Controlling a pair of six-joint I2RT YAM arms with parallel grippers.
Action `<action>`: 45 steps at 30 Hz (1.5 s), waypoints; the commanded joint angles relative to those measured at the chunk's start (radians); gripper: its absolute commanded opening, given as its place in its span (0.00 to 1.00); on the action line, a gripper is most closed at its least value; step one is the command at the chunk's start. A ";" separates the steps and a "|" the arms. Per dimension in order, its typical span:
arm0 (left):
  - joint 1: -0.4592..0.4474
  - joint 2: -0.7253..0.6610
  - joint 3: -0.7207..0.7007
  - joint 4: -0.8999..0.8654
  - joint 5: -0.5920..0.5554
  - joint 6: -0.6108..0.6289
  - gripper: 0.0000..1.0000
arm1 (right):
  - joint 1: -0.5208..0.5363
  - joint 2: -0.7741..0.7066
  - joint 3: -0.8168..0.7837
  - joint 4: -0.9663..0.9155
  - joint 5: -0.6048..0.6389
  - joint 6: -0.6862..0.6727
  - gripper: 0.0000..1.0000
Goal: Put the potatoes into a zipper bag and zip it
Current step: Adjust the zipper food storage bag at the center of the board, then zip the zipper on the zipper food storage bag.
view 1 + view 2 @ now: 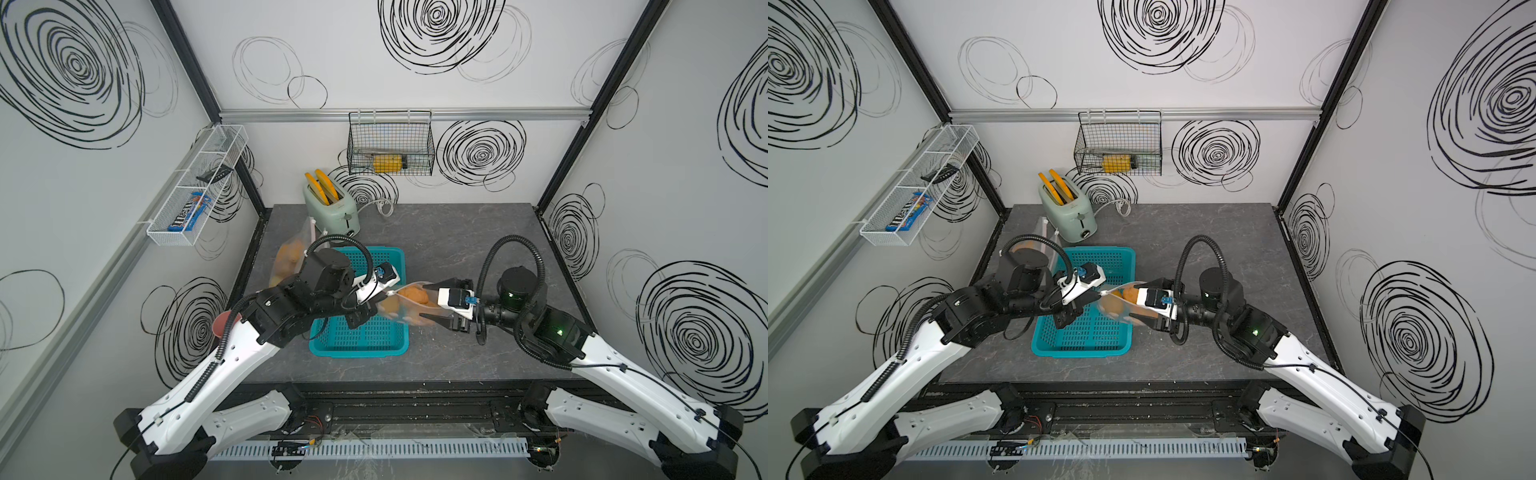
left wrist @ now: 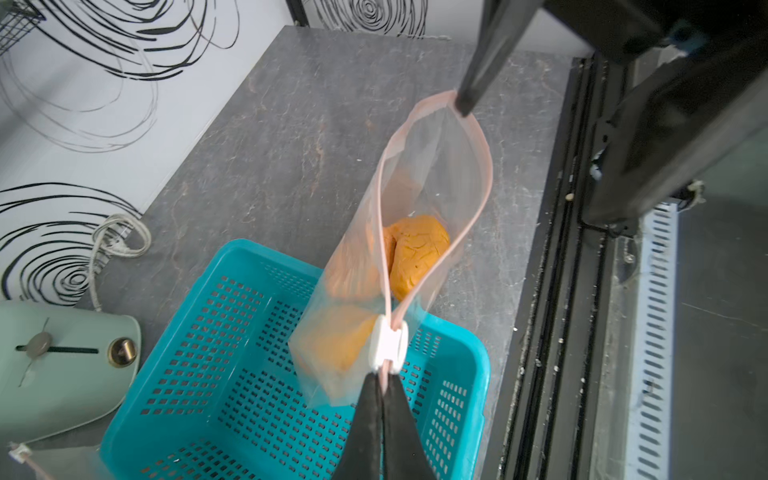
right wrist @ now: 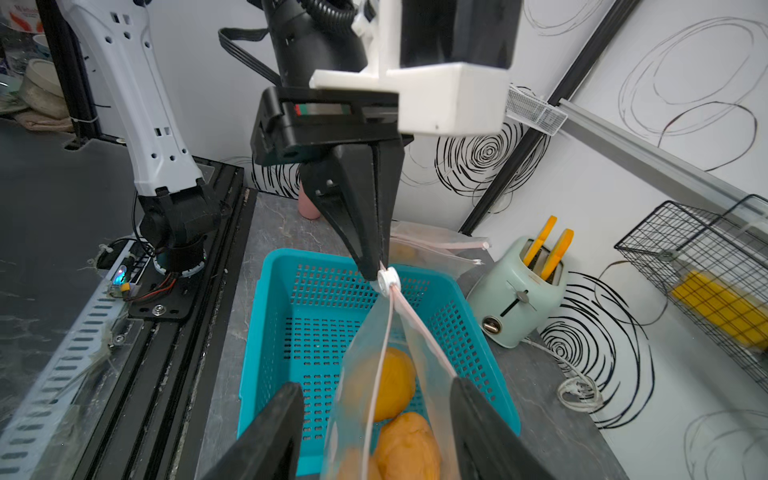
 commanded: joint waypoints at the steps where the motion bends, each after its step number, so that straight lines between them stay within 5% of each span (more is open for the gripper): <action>1: 0.011 0.010 -0.007 0.042 0.111 0.031 0.00 | 0.004 0.025 0.019 0.089 -0.083 -0.063 0.61; 29: 0.022 0.070 0.030 0.008 0.178 0.050 0.00 | 0.024 0.227 0.055 0.172 -0.110 0.019 0.31; 37: 0.022 0.072 0.033 0.013 0.176 0.049 0.00 | 0.030 0.250 0.056 0.148 -0.104 0.012 0.30; 45: 0.025 0.062 0.033 0.016 0.171 0.051 0.00 | 0.037 0.265 0.075 0.099 -0.104 -0.007 0.16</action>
